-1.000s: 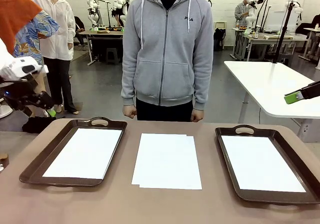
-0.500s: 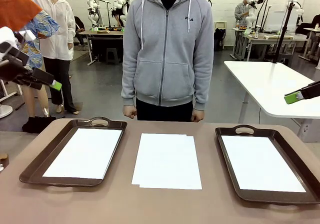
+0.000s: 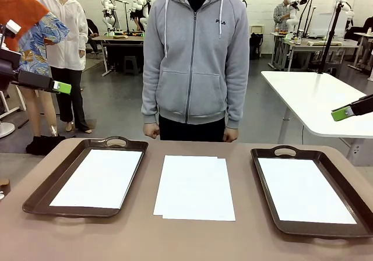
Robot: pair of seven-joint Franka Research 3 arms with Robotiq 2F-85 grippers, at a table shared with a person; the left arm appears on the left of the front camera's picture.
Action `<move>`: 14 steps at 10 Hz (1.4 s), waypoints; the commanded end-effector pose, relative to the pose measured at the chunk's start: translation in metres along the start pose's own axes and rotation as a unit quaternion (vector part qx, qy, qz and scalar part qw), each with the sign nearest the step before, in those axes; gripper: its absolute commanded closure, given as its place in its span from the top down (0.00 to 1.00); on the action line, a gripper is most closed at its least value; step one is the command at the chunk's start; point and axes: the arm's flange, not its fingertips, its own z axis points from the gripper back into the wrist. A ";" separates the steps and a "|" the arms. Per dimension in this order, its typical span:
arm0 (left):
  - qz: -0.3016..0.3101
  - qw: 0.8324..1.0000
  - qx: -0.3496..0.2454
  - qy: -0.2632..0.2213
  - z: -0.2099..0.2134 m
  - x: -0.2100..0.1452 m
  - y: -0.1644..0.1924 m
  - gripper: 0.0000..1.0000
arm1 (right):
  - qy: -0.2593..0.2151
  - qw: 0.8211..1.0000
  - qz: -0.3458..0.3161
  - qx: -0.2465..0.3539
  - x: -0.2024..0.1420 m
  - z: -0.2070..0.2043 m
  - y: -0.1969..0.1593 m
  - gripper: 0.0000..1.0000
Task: Sort the A4 documents.
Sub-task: Receive the A4 Paper.
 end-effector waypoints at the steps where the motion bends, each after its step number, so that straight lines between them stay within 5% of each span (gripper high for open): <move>1: -0.063 0.998 -0.001 0.020 -0.017 0.001 -0.014 1.00 | -0.002 1.000 0.000 0.000 0.000 0.000 0.001 1.00; 3: -0.117 0.992 0.016 0.034 -0.027 0.007 -0.033 1.00 | -0.002 1.000 0.000 0.000 0.000 0.000 0.001 1.00; 14: -0.090 0.994 0.018 0.053 -0.028 0.009 -0.028 1.00 | -0.002 1.000 0.000 0.000 0.000 0.000 0.001 1.00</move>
